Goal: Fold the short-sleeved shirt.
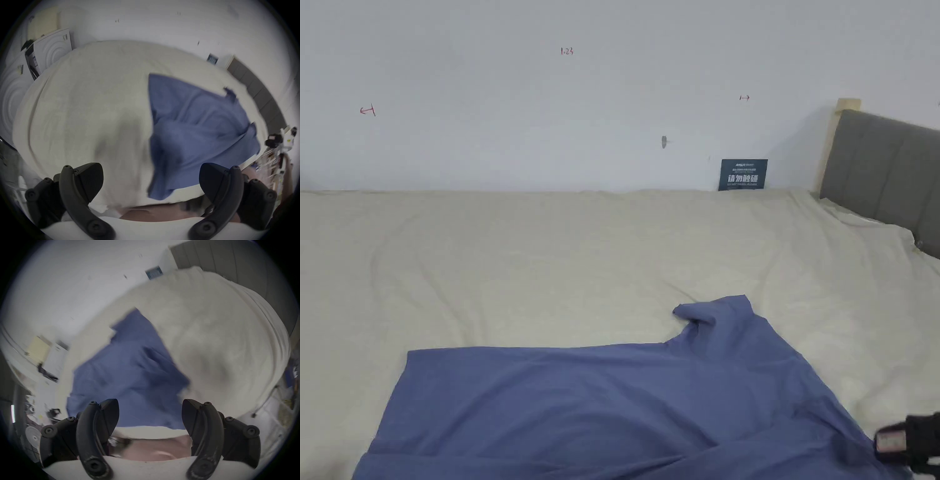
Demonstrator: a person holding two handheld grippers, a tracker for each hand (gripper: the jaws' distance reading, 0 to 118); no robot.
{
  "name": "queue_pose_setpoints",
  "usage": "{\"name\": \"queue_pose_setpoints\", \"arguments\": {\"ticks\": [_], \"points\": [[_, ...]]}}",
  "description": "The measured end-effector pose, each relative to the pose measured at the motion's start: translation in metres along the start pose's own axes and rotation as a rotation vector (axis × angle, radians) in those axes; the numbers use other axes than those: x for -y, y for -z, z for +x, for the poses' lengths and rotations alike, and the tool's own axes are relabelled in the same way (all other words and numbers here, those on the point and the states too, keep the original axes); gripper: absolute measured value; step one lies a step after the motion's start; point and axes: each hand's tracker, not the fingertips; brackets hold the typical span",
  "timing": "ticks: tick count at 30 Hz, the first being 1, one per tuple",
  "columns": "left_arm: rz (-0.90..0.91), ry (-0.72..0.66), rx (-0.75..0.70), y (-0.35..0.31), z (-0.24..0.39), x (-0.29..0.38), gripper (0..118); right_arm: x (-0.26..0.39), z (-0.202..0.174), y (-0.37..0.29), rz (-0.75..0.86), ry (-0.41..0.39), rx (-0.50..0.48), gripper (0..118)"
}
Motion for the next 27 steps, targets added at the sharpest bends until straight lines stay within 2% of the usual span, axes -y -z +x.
{"name": "queue_pose_setpoints", "arguments": {"ticks": [1, 2, 3, 4, 5, 6, 9, 12, 15, 16, 18, 19, 20, 21, 22, 23, 25, 27], "points": [[0.016, -0.006, 0.061, -0.005, 0.005, -0.001, 96, 0.001, -0.012, -0.003, 0.016, -0.005, -0.059, 57], [0.052, -0.012, 0.094, -0.01, 0.01, -0.001, 56, 0.004, -0.024, -0.003, 0.026, -0.034, -0.107, 20], [0.104, -0.001, 0.118, -0.014, 0.02, 0.0, 0, 0.007, -0.035, -0.002, 0.049, -0.074, -0.147, 0], [0.19, 0.045, 0.11, -0.019, 0.031, 0.002, 0, 0.009, -0.047, 0.003, 0.078, -0.124, -0.174, 0], [0.248, 0.114, 0.029, -0.018, 0.044, 0.002, 0, 0.015, -0.058, 0.006, 0.135, -0.177, -0.14, 0], [0.32, 0.193, 0.04, -0.019, 0.055, -0.002, 0, 0.018, -0.067, 0.012, 0.167, -0.243, -0.13, 0], [0.293, 0.18, 0.122, -0.013, 0.069, -0.004, 0, 0.027, -0.089, 0.027, 0.179, -0.343, -0.141, 0], [0.35, 0.177, 0.072, -0.005, 0.075, -0.022, 0, 0.026, -0.102, 0.048, 0.142, -0.352, -0.162, 0], [0.345, 0.222, 0.022, 0.018, 0.068, -0.069, 0, 0.023, -0.11, 0.073, 0.093, -0.36, -0.154, 0], [0.328, 0.213, -0.005, 0.031, 0.061, -0.09, 0, 0.022, -0.11, 0.08, 0.088, -0.36, -0.161, 0], [0.238, 0.099, -0.043, 0.063, 0.042, -0.136, 0, 0.015, -0.109, 0.098, 0.027, -0.358, -0.199, 0], [0.193, 0.057, -0.089, 0.08, 0.033, -0.154, 1, 0.013, -0.109, 0.105, 0.022, -0.357, -0.185, 0], [0.153, 0.034, -0.081, 0.1, 0.021, -0.173, 18, 0.012, -0.11, 0.11, 0.017, -0.363, -0.169, 0], [0.112, 0.038, -0.07, 0.117, 0.013, -0.187, 65, 0.011, -0.111, 0.114, 0.008, -0.372, -0.162, 0], [0.052, 0.099, -0.076, 0.138, 0.007, -0.202, 101, 0.009, -0.11, 0.118, -0.005, -0.387, -0.163, 0], [0.004, 0.133, -0.107, 0.155, 0.004, -0.205, 118, 0.008, -0.111, 0.12, -0.011, -0.402, -0.168, 0], [0.009, 0.209, -0.144, 0.181, -0.002, -0.218, 116, 0.007, -0.112, 0.125, -0.021, -0.415, -0.172, 0], [-0.071, 0.189, -0.108, 0.203, -0.007, -0.222, 116, 0.006, -0.112, 0.132, -0.041, -0.413, -0.158, 0]]}}
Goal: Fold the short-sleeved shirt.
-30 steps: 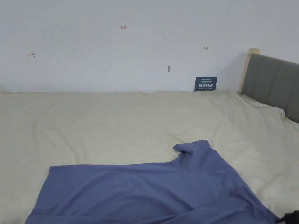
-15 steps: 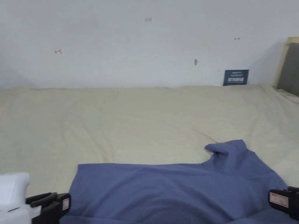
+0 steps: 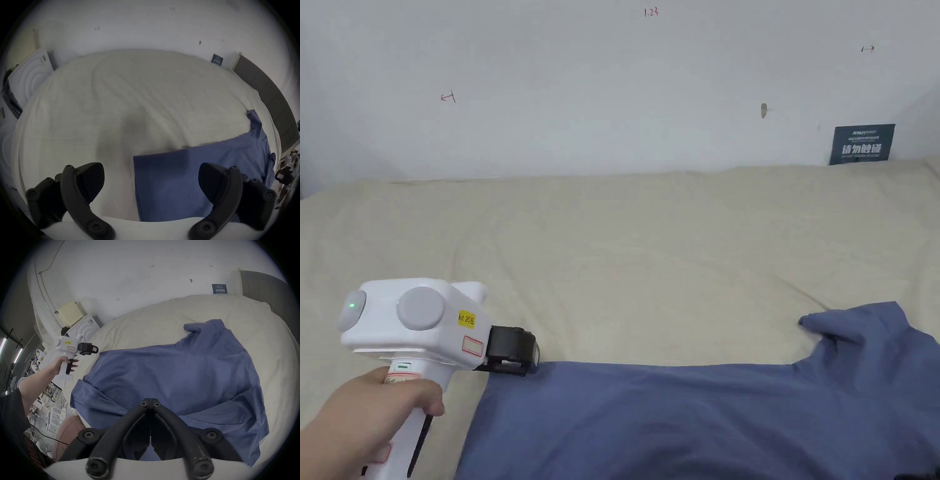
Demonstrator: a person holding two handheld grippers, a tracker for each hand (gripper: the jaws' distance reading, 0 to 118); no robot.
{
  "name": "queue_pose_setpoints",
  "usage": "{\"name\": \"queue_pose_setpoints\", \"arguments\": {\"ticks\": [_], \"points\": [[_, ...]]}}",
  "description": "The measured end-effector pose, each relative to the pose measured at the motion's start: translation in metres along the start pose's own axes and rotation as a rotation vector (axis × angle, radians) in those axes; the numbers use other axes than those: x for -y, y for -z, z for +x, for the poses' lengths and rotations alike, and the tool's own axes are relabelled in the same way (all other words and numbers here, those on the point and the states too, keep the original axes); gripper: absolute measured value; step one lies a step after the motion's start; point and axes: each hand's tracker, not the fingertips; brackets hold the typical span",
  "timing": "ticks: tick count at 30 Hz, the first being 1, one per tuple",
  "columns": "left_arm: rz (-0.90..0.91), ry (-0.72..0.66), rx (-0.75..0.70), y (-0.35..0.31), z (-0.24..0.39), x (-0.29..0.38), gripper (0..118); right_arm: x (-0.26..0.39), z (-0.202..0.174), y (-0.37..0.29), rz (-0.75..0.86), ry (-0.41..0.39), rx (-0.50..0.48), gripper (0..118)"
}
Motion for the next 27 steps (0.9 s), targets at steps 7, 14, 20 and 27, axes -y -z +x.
{"name": "queue_pose_setpoints", "arguments": {"ticks": [7, 14, 20, 27], "points": [[-0.029, -0.004, -0.019, 0.04, 0.006, -0.01, 109, -0.001, 0.005, 0.026, -0.068, 0.031, -0.013, 0], [-0.042, 0.038, 0.065, 0.016, 0.027, 0.012, 16, -0.007, 0.008, 0.035, -0.068, 0.039, -0.02, 0], [0.01, 0.099, 0.022, 0.007, 0.03, 0.014, 7, -0.063, 0.03, 0.018, 0.181, 0.026, 0.06, 0], [0.02, 0.121, 0.04, -0.002, 0.033, 0.011, 7, -0.2, 0.109, 0.053, 0.08, 0.063, 0.351, 92]]}}
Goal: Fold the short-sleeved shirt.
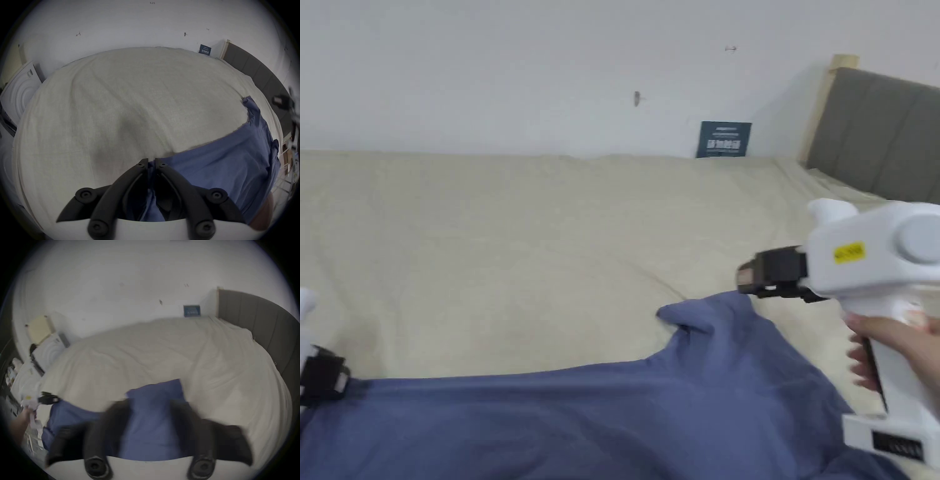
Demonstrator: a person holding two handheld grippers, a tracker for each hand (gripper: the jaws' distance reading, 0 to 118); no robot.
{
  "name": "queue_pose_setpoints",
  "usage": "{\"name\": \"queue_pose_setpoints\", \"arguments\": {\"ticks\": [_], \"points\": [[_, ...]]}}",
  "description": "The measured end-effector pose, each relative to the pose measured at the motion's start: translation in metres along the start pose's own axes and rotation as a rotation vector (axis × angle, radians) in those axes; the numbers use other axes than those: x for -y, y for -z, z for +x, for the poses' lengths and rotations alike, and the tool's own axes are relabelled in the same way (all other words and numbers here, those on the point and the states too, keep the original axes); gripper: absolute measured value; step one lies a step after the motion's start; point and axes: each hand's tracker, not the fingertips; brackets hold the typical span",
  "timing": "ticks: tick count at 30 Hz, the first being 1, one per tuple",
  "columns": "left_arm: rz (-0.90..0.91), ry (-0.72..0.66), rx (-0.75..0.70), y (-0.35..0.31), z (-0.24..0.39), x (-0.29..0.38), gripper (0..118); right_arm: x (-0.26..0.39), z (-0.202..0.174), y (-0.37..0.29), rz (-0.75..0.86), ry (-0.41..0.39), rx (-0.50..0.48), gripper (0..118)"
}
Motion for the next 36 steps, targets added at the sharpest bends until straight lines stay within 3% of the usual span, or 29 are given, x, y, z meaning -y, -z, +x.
{"name": "queue_pose_setpoints", "arguments": {"ticks": [4, 7, 8, 9, 10, 11, 12, 14, 21, 34, 36], "points": [[0.002, 0.015, 0.002, -0.002, -0.001, -0.002, 7, -0.025, 0.026, 0.065, -0.297, 0.102, 0.037, 93], [-0.016, 0.024, 0.017, -0.001, 0.002, -0.003, 7, -0.019, 0.032, 0.096, -0.347, 0.07, 0.158, 92], [-0.02, 0.029, 0.018, -0.002, 0.002, -0.003, 7, -0.015, 0.032, 0.103, -0.362, 0.055, 0.184, 85], [-0.022, 0.031, 0.02, -0.002, 0.001, -0.004, 7, -0.011, 0.032, 0.109, -0.383, 0.033, 0.196, 63], [-0.016, 0.032, 0.013, -0.002, -0.001, -0.004, 7, -0.007, 0.03, 0.112, -0.396, 0.011, 0.201, 63], [-0.016, 0.013, 0.023, -0.002, -0.003, -0.004, 7, -0.005, 0.028, 0.113, -0.404, -0.017, 0.205, 53], [-0.025, -0.006, 0.035, 0.0, -0.006, -0.003, 7, -0.002, 0.022, 0.107, -0.375, -0.08, 0.258, 37], [-0.031, -0.016, 0.04, 0.003, -0.007, -0.003, 7, -0.004, 0.019, 0.097, -0.341, -0.1, 0.205, 0], [0.02, -0.008, 0.027, -0.012, 0.001, 0.0, 7, -0.003, 0.016, 0.047, -0.205, -0.121, 0.185, 0], [0.138, -0.019, 0.085, -0.133, 0.018, 0.049, 7, 0.071, 0.034, -0.145, -0.072, 0.012, -0.041, 0], [0.15, -0.01, 0.104, -0.155, 0.025, 0.069, 7, 0.093, 0.036, -0.177, -0.065, 0.002, -0.05, 0]]}}
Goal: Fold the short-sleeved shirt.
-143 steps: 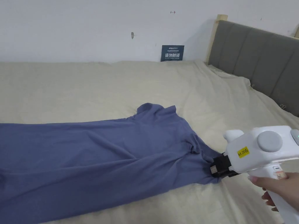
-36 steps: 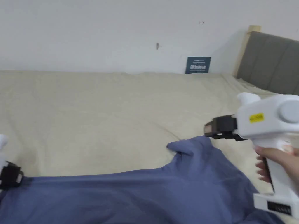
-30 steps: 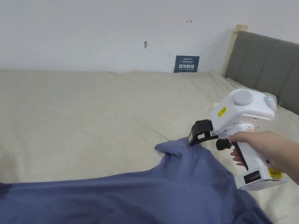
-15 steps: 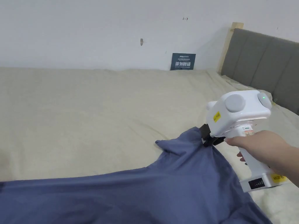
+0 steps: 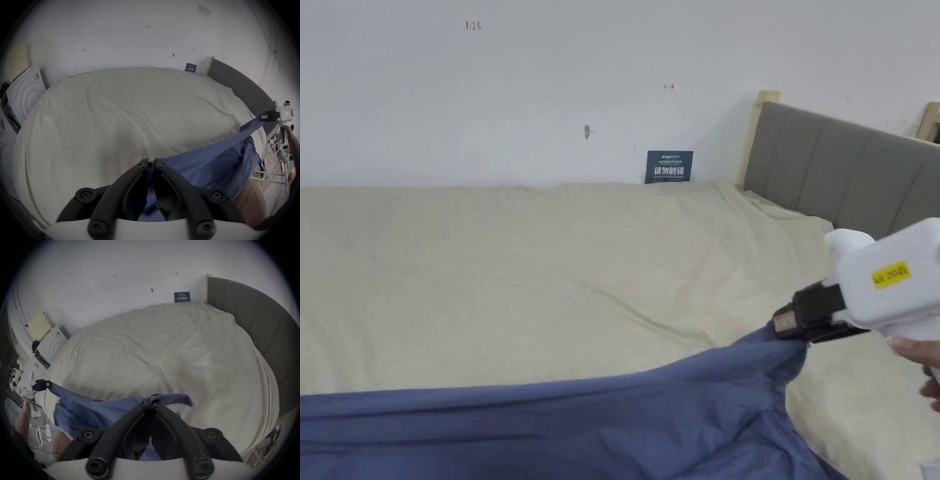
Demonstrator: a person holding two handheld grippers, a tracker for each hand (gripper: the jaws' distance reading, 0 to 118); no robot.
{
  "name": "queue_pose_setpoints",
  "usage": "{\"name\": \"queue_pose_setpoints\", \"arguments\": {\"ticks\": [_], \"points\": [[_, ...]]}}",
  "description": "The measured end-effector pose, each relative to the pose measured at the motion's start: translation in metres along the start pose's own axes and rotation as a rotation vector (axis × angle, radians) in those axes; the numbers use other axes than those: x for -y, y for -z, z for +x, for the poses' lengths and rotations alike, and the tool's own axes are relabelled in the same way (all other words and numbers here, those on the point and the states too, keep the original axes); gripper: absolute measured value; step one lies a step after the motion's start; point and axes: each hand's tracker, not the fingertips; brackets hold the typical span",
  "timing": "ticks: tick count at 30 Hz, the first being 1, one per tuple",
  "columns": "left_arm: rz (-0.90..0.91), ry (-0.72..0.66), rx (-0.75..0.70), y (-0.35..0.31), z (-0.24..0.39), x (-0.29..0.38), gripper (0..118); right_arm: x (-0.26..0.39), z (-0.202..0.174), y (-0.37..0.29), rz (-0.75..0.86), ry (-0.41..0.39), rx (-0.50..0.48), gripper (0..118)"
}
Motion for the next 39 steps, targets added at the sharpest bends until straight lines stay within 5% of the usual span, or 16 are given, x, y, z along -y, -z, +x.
{"name": "queue_pose_setpoints", "arguments": {"ticks": [7, 20, 22, 23, 24, 25, 27, 30, 37, 39], "points": [[-0.046, -0.019, 0.081, -0.05, 0.025, 0.084, 7, 0.098, -0.001, -0.044, -0.07, -0.011, -0.01, 0], [-0.177, -0.09, 0.08, -0.012, 0.022, 0.168, 7, 0.177, 0.021, 0.019, -0.216, 0.034, 0.056, 0], [-0.173, -0.087, 0.066, -0.013, 0.024, 0.166, 10, 0.175, 0.018, 0.023, -0.222, 0.014, 0.074, 9], [-0.173, -0.088, 0.066, -0.013, 0.023, 0.165, 18, 0.173, 0.017, 0.024, -0.226, 0.007, 0.088, 30], [-0.17, -0.085, 0.064, -0.015, 0.022, 0.164, 41, 0.172, 0.021, 0.023, -0.23, -0.003, 0.118, 69], [-0.162, -0.071, 0.053, -0.018, 0.024, 0.162, 68, 0.172, 0.019, 0.021, -0.234, -0.015, 0.152, 88], [-0.15, -0.051, 0.036, -0.026, 0.026, 0.157, 116, 0.169, 0.015, 0.011, -0.192, -0.048, 0.207, 90], [-0.1, -0.005, -0.003, -0.045, 0.033, 0.147, 118, 0.159, 0.009, -0.015, -0.081, -0.028, 0.177, 90], [0.099, -0.13, 0.1, -0.087, 0.065, 0.131, 118, 0.147, -0.046, -0.081, 0.339, 0.165, -0.17, 90], [0.215, -0.137, 0.132, -0.099, 0.079, 0.134, 106, 0.153, -0.062, -0.085, 0.415, 0.16, -0.25, 89]]}}
